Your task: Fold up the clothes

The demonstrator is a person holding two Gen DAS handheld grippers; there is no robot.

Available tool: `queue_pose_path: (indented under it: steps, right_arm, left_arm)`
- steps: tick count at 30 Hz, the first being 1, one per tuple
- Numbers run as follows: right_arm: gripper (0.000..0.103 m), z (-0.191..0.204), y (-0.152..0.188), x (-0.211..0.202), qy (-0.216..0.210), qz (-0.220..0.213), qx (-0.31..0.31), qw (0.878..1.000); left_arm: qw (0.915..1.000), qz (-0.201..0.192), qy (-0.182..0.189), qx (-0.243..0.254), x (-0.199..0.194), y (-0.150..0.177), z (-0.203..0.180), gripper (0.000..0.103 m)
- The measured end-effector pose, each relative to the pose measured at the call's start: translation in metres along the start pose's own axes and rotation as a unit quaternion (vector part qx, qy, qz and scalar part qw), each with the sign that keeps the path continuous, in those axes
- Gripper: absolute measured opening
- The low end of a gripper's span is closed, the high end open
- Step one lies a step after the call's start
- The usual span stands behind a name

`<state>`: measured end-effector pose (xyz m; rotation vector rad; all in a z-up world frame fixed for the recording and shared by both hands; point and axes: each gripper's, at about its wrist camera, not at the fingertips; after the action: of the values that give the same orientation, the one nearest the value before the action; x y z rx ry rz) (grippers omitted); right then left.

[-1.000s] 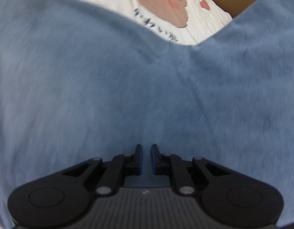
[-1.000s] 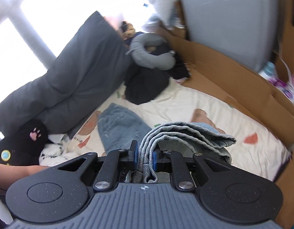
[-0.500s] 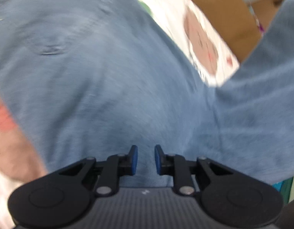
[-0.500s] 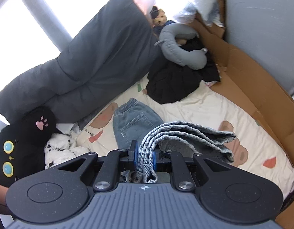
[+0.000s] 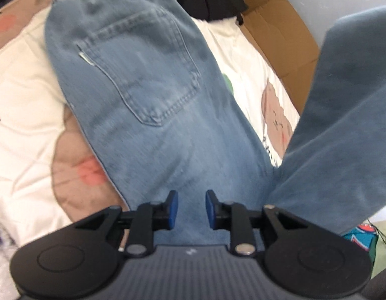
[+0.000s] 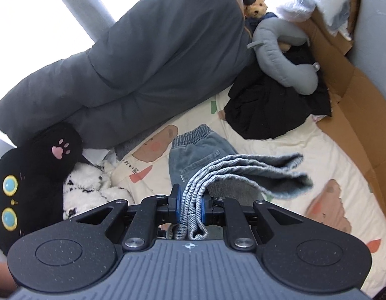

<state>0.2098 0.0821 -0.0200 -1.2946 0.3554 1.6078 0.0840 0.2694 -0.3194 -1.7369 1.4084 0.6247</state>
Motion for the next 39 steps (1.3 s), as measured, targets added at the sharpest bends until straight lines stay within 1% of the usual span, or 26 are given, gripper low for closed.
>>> queue_pose_path:
  steps: [9,13,17,19,23,26,28,31,33,35,37,39]
  right_arm:
    - [0.014,0.001,-0.035,0.081,0.008,0.016,0.034,0.999]
    - [0.014,-0.002,-0.041,0.12,0.015,0.019,0.057,0.998]
    - [0.014,-0.003,-0.044,0.154,0.014,0.022,0.07,0.997]
    - [0.014,0.0,-0.044,0.17,0.014,0.023,0.073,0.997]
    - [0.015,0.005,-0.046,0.202,0.01,0.026,0.081,0.996]
    - [0.016,0.006,-0.046,0.23,-0.004,0.034,0.096,0.995]
    - [0.018,0.005,-0.044,0.252,-0.021,0.043,0.11,0.993]
    - [0.019,0.001,-0.039,0.279,-0.053,0.047,0.129,0.989]
    - [0.026,-0.001,-0.036,0.293,-0.071,0.045,0.14,0.987]
    - [0.036,-0.008,-0.032,0.298,-0.095,0.04,0.163,0.981]
    - [0.036,-0.016,-0.029,0.297,-0.113,0.04,0.171,0.978]
    - [0.037,-0.024,-0.027,0.294,-0.121,0.038,0.155,0.98]
  left_arm:
    - [0.9989,-0.024,-0.004,-0.039,-0.018,-0.001,0.018,0.025]
    - [0.9981,-0.037,-0.01,-0.048,-0.025,-0.004,0.023,0.025]
    - [0.9967,-0.05,-0.015,-0.061,-0.033,-0.008,0.032,0.025]
    - [0.9956,-0.058,-0.021,-0.071,-0.038,-0.01,0.038,0.027]
    - [0.992,-0.08,-0.035,-0.091,-0.047,-0.016,0.049,0.028]
    - [0.9885,-0.096,-0.05,-0.106,-0.057,-0.022,0.057,0.033]
    - [0.9858,-0.106,-0.064,-0.113,-0.065,-0.027,0.061,0.038]
    - [0.9822,-0.12,-0.075,-0.124,-0.078,-0.033,0.067,0.04]
    - [0.9817,-0.121,-0.087,-0.119,-0.083,-0.039,0.069,0.04]
    - [0.9807,-0.121,-0.106,-0.111,-0.087,-0.045,0.071,0.04]
    - [0.9778,-0.124,-0.127,-0.111,-0.09,-0.049,0.075,0.042]
    - [0.974,-0.128,-0.145,-0.118,-0.092,-0.052,0.081,0.044]
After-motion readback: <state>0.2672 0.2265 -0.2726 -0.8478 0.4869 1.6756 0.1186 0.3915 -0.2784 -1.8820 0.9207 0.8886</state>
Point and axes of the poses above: each gripper's, at about its wrist camera, not at the fingertips, and x roughly the way its jaws point, z to its left, y to its underside, and after that the axes turned 8 degrees about x, right-handed
